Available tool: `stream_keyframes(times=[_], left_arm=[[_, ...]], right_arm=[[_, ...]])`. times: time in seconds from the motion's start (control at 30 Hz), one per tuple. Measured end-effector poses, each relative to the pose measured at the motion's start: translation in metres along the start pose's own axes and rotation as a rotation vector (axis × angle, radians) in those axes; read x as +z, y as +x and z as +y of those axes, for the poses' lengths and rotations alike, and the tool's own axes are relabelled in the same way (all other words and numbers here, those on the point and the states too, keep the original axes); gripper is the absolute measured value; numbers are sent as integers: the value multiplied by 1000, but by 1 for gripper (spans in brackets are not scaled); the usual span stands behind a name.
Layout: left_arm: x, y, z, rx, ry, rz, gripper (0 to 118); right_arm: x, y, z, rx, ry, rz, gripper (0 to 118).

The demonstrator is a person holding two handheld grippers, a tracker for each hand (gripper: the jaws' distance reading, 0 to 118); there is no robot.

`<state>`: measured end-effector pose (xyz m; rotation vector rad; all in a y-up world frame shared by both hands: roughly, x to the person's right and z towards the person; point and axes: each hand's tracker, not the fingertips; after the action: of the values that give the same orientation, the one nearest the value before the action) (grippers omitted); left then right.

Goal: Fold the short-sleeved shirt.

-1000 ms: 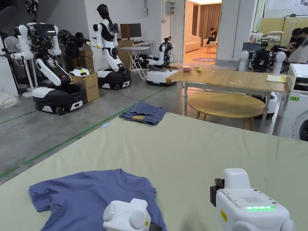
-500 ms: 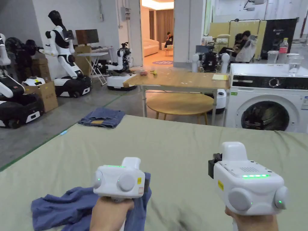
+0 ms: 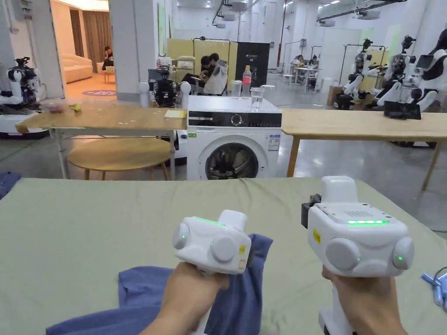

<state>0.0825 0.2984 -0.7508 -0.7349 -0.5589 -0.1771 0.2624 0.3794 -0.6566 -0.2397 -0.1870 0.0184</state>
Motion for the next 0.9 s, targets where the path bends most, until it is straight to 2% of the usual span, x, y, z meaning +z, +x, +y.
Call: stream_keyframes(times=[0.13,0.3,0.33,0.37,0.4,0.43,0.47,0.5,0.63,0.77,0.8,0.83,0.87,0.9], left_arm=[[-61,6,-45,-13,-167,64,0],[-65,-2,-63,80,-143,51,0],[-58,-4,-61,89,-114,54,4],[-49,-9,-55,103,-73,44,18],[-35,-14,-50,109,-39,23,48],[-21,-20,-46,107,-12,30,97],[-5,-26,-43,102,29,59,116],[17,-36,-38,97,94,93,118],[102,-90,-41,120,210,220,118],[172,-159,-74,169,186,383,117],[184,-173,-84,185,171,427,114],[197,-189,-95,208,153,457,93],[207,-201,-104,235,134,462,51],[215,-214,-114,281,131,475,0]], right_arm=[[-6,21,-19,14,-45,-19,0],[-11,18,-31,37,-67,0,0],[-11,15,-32,33,-69,6,0],[-11,11,-32,27,-71,16,0],[-10,6,-32,24,-72,25,0],[-10,0,-31,23,-71,35,0],[-9,-6,-30,25,-70,45,0],[-8,-14,-29,27,-72,58,0],[1,-43,-27,-11,-70,149,0],[7,-71,-29,-59,-85,198,0],[9,-76,-30,-66,-88,208,0],[10,-83,-32,-74,-91,223,0],[11,-88,-33,-69,-94,227,0],[12,-95,-34,-61,-95,238,0]])
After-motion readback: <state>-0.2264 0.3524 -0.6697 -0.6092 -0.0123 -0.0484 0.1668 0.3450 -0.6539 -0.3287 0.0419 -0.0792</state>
